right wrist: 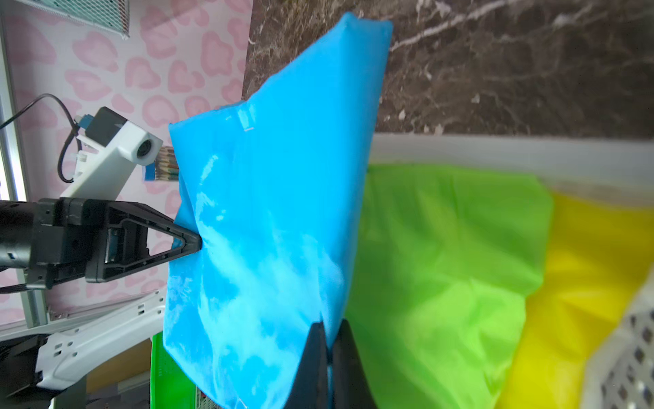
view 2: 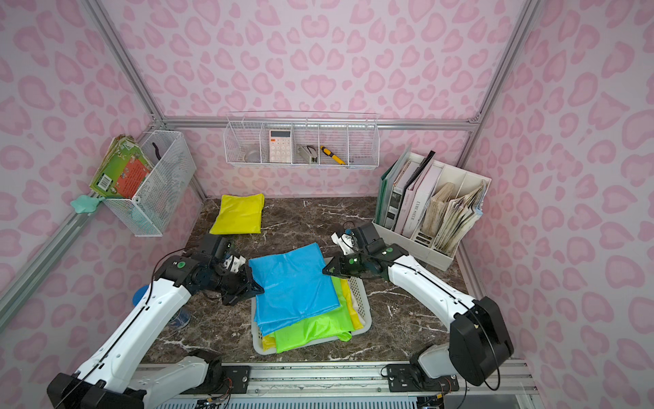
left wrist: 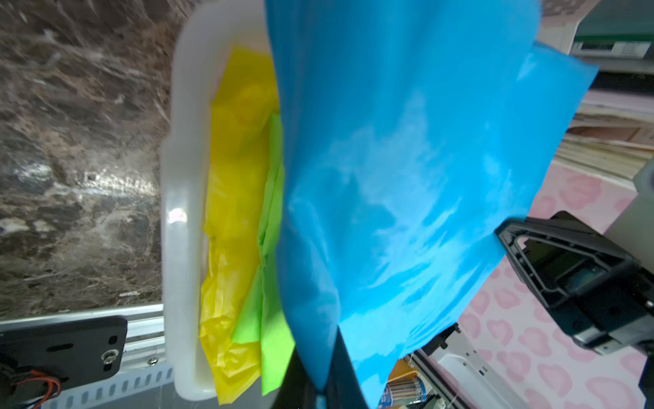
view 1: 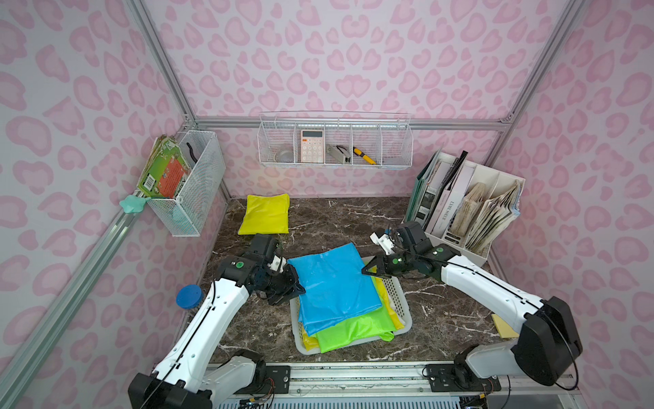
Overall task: Put the folded raincoat in the basket
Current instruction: Place the raincoat in the basket.
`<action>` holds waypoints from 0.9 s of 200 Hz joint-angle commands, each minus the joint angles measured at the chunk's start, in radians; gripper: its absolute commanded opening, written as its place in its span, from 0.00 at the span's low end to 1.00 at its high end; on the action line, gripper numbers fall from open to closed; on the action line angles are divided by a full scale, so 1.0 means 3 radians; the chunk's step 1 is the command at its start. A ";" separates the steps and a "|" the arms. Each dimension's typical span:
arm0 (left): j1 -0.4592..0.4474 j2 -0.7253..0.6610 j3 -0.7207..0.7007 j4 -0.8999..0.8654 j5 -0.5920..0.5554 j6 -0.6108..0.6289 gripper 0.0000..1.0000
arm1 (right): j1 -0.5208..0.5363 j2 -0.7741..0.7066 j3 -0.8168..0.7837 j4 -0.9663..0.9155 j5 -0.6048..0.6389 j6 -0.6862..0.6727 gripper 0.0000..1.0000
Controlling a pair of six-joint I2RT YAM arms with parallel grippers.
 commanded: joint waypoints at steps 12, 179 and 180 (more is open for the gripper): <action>-0.0295 -0.0187 -0.0281 0.0184 -0.0130 -0.0404 0.00 | 0.0031 -0.0376 -0.0383 0.0093 0.0259 0.0167 0.00; -0.0545 0.0461 -0.0829 0.0665 -0.0722 -0.0386 0.02 | 0.0098 -0.0253 -0.0956 0.0439 0.0824 0.0105 0.00; -0.0545 0.0457 -0.0826 0.0666 -0.0717 -0.0385 0.03 | 0.0096 -0.0254 -0.0955 0.0439 0.0825 0.0102 0.00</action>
